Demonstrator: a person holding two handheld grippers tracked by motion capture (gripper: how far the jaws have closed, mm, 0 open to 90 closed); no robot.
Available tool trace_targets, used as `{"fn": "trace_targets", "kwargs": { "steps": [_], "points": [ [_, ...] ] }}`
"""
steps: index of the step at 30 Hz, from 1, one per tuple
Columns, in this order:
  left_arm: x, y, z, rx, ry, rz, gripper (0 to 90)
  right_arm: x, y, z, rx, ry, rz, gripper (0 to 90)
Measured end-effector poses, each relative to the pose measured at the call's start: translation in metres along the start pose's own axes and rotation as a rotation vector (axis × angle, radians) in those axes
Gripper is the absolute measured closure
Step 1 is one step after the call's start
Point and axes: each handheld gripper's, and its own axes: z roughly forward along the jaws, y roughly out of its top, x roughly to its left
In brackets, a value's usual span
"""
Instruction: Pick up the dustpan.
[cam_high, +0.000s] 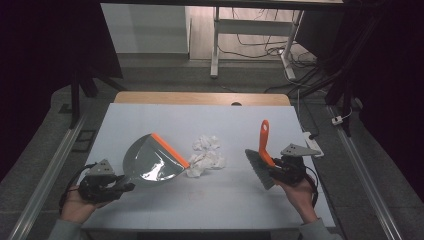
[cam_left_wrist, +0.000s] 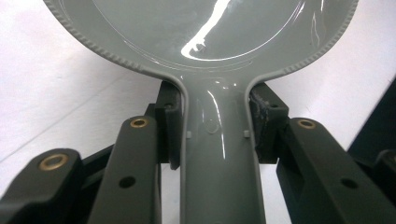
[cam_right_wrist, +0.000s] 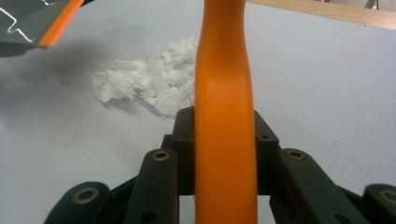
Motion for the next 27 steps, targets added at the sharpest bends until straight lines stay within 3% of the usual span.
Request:
{"fn": "trace_targets", "kwargs": {
  "steps": [7,16,22,27],
  "points": [
    [-0.01,-0.003,0.004,0.028,-0.027,0.029,61.9,-0.001,0.0,0.0,0.0,-0.002,0.002,70.3],
    [-0.009,-0.011,0.012,0.076,-0.046,0.04,61.9,-0.001,0.0,0.0,0.001,-0.004,0.002,70.3],
    [-0.013,-0.012,0.019,0.131,-0.035,0.091,61.9,0.0,0.0,0.0,0.004,-0.003,-0.002,70.3],
    [-0.013,-0.013,0.022,0.158,-0.021,0.105,62.0,0.0,0.0,0.001,0.005,-0.002,-0.001,70.3]
  ]
}}
